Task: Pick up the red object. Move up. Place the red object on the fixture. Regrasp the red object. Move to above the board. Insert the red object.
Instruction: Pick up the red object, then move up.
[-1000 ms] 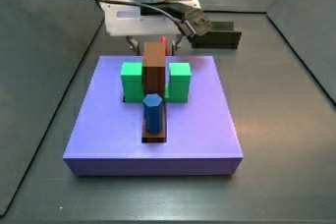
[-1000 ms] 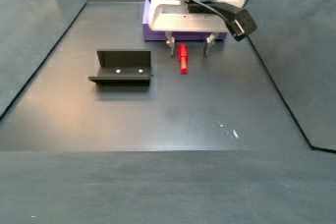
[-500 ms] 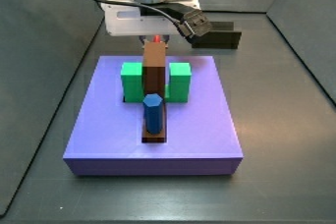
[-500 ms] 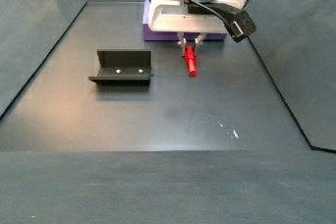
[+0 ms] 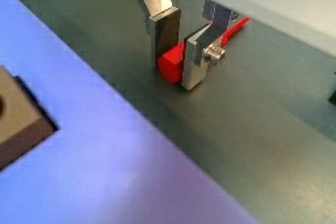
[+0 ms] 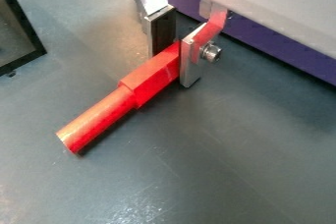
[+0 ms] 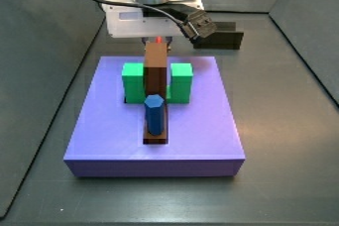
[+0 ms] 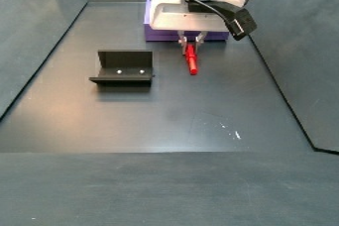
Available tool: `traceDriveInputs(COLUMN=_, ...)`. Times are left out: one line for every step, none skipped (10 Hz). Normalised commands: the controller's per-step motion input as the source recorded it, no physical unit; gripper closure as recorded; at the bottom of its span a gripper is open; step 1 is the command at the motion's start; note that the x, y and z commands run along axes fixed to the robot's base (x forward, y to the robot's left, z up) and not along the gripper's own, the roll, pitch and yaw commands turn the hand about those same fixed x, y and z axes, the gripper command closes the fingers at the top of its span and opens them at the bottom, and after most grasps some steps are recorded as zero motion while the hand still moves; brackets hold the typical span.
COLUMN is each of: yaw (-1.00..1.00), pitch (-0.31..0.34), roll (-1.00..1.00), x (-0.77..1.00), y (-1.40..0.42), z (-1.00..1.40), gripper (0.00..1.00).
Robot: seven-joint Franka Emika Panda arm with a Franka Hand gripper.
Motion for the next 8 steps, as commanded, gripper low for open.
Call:
traceDriveInputs(yaw=0.0, pitch=0.0, roll=0.0, x=0.0, y=0.0, z=0.0, gripper=1.0)
traceDriveInputs(yaw=0.0, pitch=0.0, roll=0.0, x=0.0, y=0.0, z=0.0, gripper=1.0)
traceDriveInputs(yaw=0.0, pitch=0.0, roll=0.0, x=0.0, y=0.0, z=0.0, gripper=1.0)
traceDriveInputs(yaw=0.0, pitch=0.0, roll=0.0, x=0.0, y=0.0, z=0.0, gripper=1.0)
traceDriveInputs(yaw=0.0, pitch=0.0, roll=0.0, x=0.0, y=0.0, z=0.0, gripper=1.0)
traceDriveInputs(yaw=0.0, pitch=0.0, roll=0.0, x=0.0, y=0.0, z=0.0, gripper=1.0)
traceDriveInputs(yaw=0.0, pitch=0.0, roll=0.0, x=0.0, y=0.0, z=0.0, gripper=1.0)
traceDriveInputs(yaw=0.0, pitch=0.0, roll=0.0, x=0.0, y=0.0, z=0.83, gripper=1.0)
